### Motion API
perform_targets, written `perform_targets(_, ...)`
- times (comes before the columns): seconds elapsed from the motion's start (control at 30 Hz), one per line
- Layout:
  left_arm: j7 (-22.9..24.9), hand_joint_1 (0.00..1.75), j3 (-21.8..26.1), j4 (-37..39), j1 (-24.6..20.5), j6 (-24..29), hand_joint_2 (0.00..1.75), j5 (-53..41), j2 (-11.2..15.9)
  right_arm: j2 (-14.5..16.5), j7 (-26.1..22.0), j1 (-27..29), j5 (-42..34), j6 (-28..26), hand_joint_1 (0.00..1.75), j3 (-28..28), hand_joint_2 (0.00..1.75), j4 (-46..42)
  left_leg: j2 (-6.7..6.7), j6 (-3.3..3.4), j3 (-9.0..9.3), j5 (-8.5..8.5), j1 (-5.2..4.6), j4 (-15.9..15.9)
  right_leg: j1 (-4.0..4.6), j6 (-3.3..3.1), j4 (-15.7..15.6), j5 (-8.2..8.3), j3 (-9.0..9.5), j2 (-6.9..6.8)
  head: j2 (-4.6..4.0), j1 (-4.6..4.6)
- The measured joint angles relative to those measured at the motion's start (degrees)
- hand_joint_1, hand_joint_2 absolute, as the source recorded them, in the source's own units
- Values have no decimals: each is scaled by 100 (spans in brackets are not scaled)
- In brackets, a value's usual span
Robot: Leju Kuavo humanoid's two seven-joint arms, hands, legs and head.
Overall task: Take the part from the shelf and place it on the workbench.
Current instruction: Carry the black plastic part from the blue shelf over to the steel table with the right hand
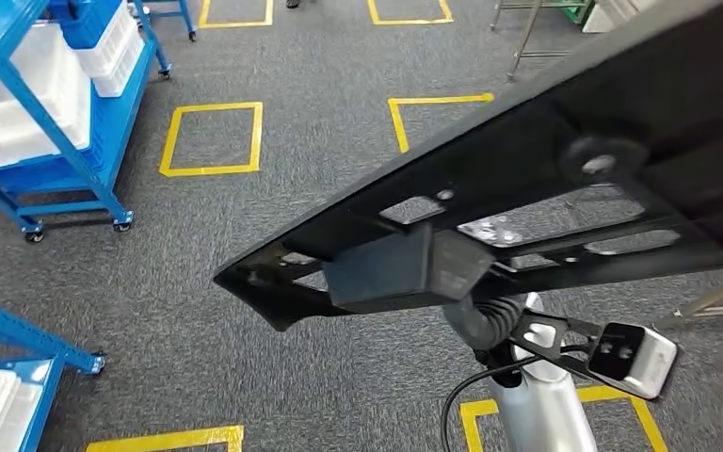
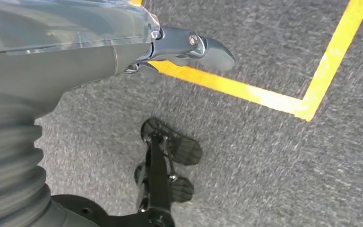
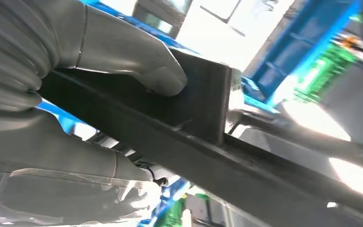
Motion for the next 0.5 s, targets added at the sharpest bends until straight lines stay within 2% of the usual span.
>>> perform_targets(0.03, -1, 0, 3, 0, -12, -5, 175, -3, -16, -38, 1, -113, 41, -9, 175, 74, 175, 103, 85, 48, 8, 19, -4, -27, 8, 23, 156, -92, -81, -158, 0, 1)
perform_targets(0.1, 9, 0, 14, 0, -20, -5, 175, -4, -43, -109, 2, -333, 91, -40, 175, 232, 175, 328, 253, 114, 12, 28, -36, -51, 16, 56, 791, -417, -391, -525, 0, 3)
perform_targets(0.13, 17, 0, 19, 0, -18, -5, 175, -5, -55, -141, 3, -408, 102, -67, 175, 293, 175, 429, 340, 136, 9, 23, -53, -50, 9, 72, 1162, -566, -572, -601, 0, 2)
perform_targets(0.17, 26, 0, 22, 0, -17, -4, 175, -8, -69, -176, 4, -456, 98, -107, 175, 340, 175, 514, 418, 144, 8, 18, -64, -50, 1, 81, 1429, -641, -700, -635, 0, 2)
perform_targets(0.2, 34, 0, 24, 0, -17, -3, 175, -21, -85, -212, 5, -492, 76, -153, 175, 369, 175, 573, 492, 148, 9, 13, -73, -49, -6, 82, 1501, -616, -732, -656, 0, 3)
perform_targets(0.23, 43, 0, 24, 0, -18, 0, 175, -39, -105, -248, 6, -529, 38, -200, 175, 385, 175, 606, 562, 148, 15, 6, -81, -48, -8, 73, 1344, -494, -647, -680, 0, 3)
perform_targets(0.27, 50, 0, 24, 0, -18, 5, 175, -61, -126, -279, 4, -566, -12, -240, 175, 391, 175, 612, 624, 143, 26, -2, -88, -48, 0, 50, 994, -312, -457, -737, 0, 3)
perform_targets(0.33, 59, 0, 24, 0, -17, 20, 175, -94, -166, -326, 2, -629, -104, -275, 175, 384, 175, 563, 732, 112, 55, -28, -108, -44, 69, -31, 215, -57, -43, -993, 0, 3)
perform_targets(0.37, 61, 0, 24, 0, -14, 28, 175, -102, -180, -340, 0, -649, -131, -278, 175, 377, 175, 528, 784, 88, 65, -41, -117, -42, 109, -69, -9, -12, 71, -1081, 0, 3)
perform_targets(0.4, 62, 0, 24, 0, -12, 33, 175, -104, -191, -351, -2, -660, -145, -278, 175, 368, 175, 495, 838, 61, 74, -54, -123, -42, 142, -97, -101, -19, 108, -1115, 0, 3)
perform_targets(0.47, 69, 0, 25, 0, -15, 44, 175, -105, -202, -365, -4, -666, -151, -278, 175, 344, 175, 430, 957, 3, 99, -77, -130, -56, 146, -138, -132, 1, 107, -978, 0, 2)
perform_targets(0.5, 76, 0, 26, 0, -22, 57, 175, -105, -204, -369, -4, -674, -148, -277, 175, 332, 175, 399, 924, -27, 101, -118, -122, -25, 128, -161, -166, 17, 123, -911, 0, 2)
